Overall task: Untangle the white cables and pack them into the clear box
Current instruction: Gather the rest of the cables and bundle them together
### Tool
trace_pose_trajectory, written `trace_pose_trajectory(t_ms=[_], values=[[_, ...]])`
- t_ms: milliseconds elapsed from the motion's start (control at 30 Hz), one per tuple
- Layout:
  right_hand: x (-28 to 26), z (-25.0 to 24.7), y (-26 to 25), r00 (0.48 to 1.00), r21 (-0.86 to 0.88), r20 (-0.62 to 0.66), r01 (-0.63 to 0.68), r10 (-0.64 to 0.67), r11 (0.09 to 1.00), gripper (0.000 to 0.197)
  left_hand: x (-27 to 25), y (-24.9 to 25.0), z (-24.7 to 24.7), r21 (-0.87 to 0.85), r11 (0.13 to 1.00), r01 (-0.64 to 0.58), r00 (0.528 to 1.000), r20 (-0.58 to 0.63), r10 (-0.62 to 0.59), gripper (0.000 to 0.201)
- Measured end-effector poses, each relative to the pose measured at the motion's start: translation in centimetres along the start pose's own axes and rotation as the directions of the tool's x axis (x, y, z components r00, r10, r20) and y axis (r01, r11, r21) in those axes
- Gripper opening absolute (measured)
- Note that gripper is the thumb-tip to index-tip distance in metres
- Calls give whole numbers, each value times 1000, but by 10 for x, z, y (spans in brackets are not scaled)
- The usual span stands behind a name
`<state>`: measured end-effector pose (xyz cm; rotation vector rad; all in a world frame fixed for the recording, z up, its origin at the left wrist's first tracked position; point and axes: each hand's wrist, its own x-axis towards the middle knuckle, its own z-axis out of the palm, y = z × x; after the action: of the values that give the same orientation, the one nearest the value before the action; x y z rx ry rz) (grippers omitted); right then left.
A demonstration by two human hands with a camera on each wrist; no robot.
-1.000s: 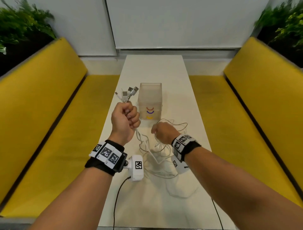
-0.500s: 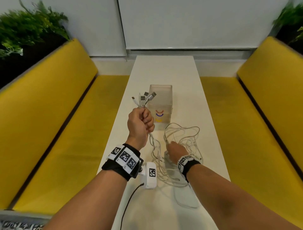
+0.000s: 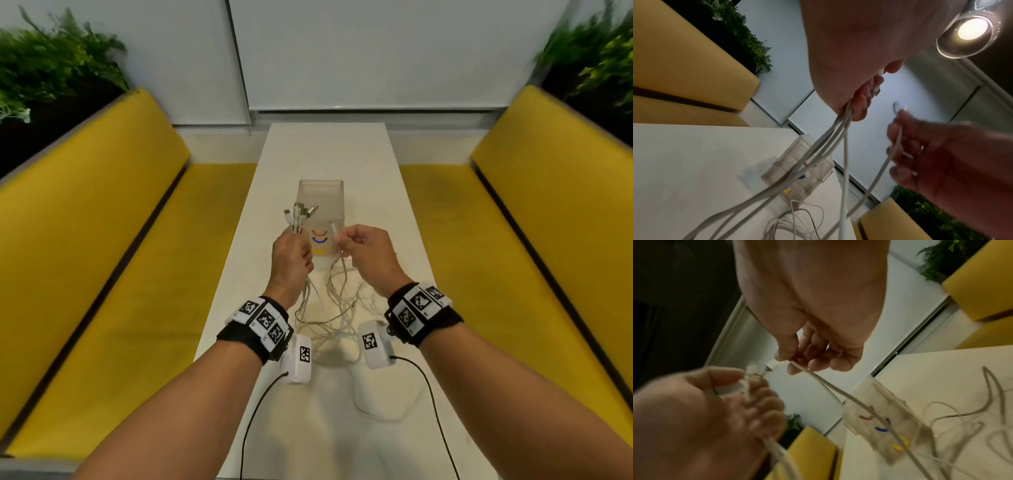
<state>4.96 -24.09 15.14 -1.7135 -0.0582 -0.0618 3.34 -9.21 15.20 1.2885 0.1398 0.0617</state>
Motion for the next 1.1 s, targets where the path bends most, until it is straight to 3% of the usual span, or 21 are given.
trace_pose_trajectory(t_ms=[267, 400, 733, 900, 1100], values=[[-15, -6, -54, 998, 308, 62, -43, 26, 950, 15, -15, 13, 36, 180, 962, -206, 974, 134, 184, 25], [-27, -15, -64, 993, 315, 111, -12, -25, 949, 30, -19, 23, 42, 207, 943, -262, 961, 141, 236, 29], [-45, -6, -54, 998, 245, -55, 41, -28, 969, 16, -29, 35, 53, 311, 894, -322, 947, 121, 298, 27], [-57, 2, -24, 1000, 229, 23, 13, -19, 973, 8, -20, 54, 46, 127, 958, -259, 964, -30, 264, 32], [-79, 4, 69, 982, -94, 175, -57, 72, 994, 19, -12, 89, 25, -100, 947, -306, 941, -183, 285, 36]])
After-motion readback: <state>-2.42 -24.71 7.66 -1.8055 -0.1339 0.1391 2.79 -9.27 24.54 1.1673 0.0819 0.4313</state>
